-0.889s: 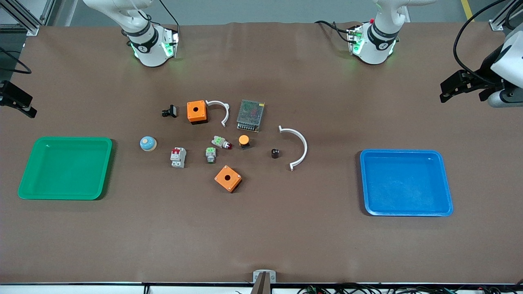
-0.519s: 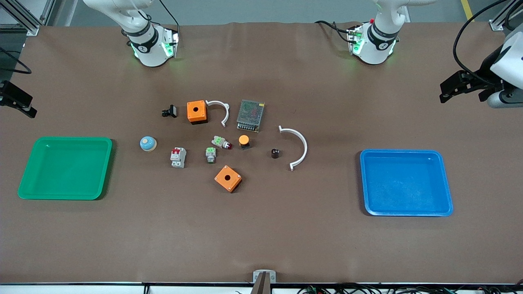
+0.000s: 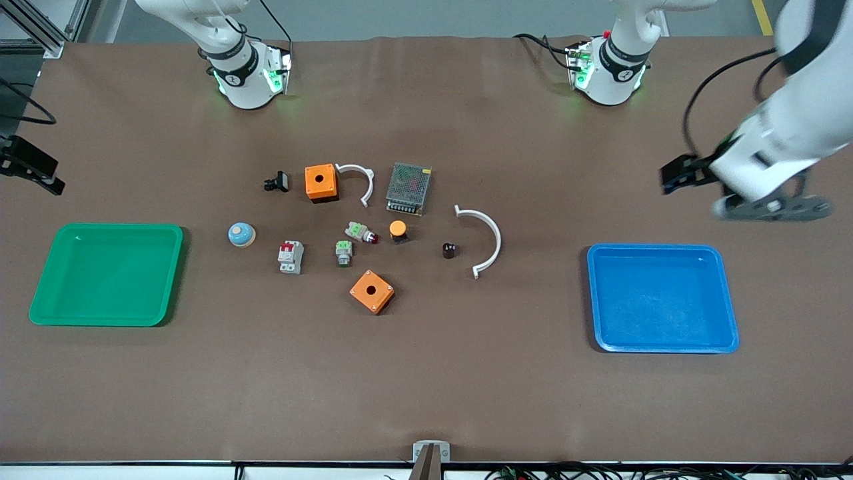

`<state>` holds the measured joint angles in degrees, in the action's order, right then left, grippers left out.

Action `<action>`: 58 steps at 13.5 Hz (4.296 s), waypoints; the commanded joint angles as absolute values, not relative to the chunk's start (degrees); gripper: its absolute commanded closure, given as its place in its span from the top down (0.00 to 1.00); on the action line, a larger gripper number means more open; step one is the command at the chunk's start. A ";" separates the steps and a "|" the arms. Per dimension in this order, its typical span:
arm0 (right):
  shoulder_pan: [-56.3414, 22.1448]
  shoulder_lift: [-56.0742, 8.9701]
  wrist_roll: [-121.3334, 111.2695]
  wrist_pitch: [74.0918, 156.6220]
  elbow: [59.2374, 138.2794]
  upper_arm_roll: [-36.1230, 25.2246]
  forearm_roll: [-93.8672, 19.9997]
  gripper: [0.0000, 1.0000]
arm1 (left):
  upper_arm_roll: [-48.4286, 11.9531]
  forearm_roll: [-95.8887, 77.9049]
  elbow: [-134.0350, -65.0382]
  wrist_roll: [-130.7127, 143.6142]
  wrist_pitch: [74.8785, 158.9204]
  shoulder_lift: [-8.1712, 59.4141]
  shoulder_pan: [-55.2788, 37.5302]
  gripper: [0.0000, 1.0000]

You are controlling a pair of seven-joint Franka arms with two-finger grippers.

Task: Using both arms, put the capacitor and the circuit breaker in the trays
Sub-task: 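Reach the right gripper to the breaker while the left gripper reaches the capacitor, then close the right gripper on the breaker while the left gripper grasps the capacitor, then carry the breaker to the green tray while the left gripper carries the capacitor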

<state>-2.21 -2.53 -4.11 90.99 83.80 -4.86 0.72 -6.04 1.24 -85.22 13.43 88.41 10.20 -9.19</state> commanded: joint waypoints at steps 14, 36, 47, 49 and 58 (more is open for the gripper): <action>-14.23 -22.23 -3.69 92.55 82.97 -4.83 1.49 1.00 | -6.24 1.14 -84.46 63.70 118.37 36.64 -32.25 0.97; -19.69 -23.91 11.25 132.97 114.26 -4.75 -8.87 1.00 | -4.84 6.50 -86.40 83.66 130.26 42.81 -37.18 0.00; -20.92 -24.52 11.25 134.20 116.63 -4.75 -11.25 0.70 | -4.22 6.94 -90.79 62.96 121.91 31.46 -17.77 0.00; -21.01 -25.22 11.16 135.35 116.63 -4.75 -11.25 0.59 | -4.13 7.12 -91.14 61.70 121.90 31.81 -15.56 0.00; -16.99 -20.24 10.02 130.46 114.88 -5.36 -10.81 0.19 | -4.22 7.12 -95.45 40.02 121.90 30.24 -5.28 0.01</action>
